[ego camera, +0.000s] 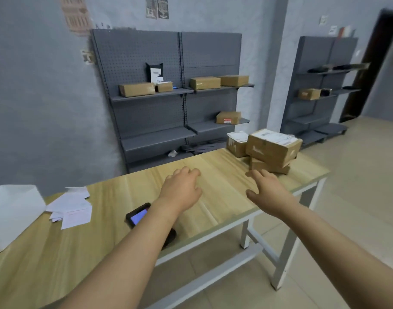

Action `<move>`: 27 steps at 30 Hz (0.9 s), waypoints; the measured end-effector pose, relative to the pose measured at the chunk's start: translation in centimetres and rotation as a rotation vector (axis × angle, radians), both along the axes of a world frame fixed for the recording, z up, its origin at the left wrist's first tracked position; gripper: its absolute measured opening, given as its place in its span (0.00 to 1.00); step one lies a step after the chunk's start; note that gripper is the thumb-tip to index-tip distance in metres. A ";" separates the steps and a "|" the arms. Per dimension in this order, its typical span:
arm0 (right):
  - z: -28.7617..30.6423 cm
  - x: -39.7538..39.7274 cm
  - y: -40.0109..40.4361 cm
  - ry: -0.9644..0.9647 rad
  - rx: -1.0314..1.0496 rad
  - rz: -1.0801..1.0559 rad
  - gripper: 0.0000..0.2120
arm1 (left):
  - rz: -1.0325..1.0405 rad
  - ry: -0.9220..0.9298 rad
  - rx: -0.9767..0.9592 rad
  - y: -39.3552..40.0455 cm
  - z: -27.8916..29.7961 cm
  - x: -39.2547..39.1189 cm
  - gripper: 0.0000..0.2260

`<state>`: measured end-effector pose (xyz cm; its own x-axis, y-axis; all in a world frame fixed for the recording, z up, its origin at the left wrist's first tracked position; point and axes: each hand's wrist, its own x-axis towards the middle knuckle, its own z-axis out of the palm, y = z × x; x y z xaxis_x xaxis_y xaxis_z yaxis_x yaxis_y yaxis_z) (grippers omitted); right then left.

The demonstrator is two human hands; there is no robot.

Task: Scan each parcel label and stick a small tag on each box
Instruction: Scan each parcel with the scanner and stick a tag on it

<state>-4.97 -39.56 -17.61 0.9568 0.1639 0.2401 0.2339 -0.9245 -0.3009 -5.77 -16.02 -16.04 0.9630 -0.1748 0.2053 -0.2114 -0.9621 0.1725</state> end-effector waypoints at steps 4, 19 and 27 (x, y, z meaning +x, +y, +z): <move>-0.7 4.7 -4.0 0.012 0.000 -0.109 0.21 | -0.048 0.034 -0.037 -3.1 -0.9 7.0 0.21; -1.0 17.6 -16.4 -0.048 0.265 -0.349 0.37 | -0.068 0.208 -0.544 -18.1 -0.9 25.1 0.27; -1.7 22.5 -18.4 0.180 0.407 -0.191 0.56 | 0.183 0.363 -0.852 -21.1 -1.8 30.1 0.31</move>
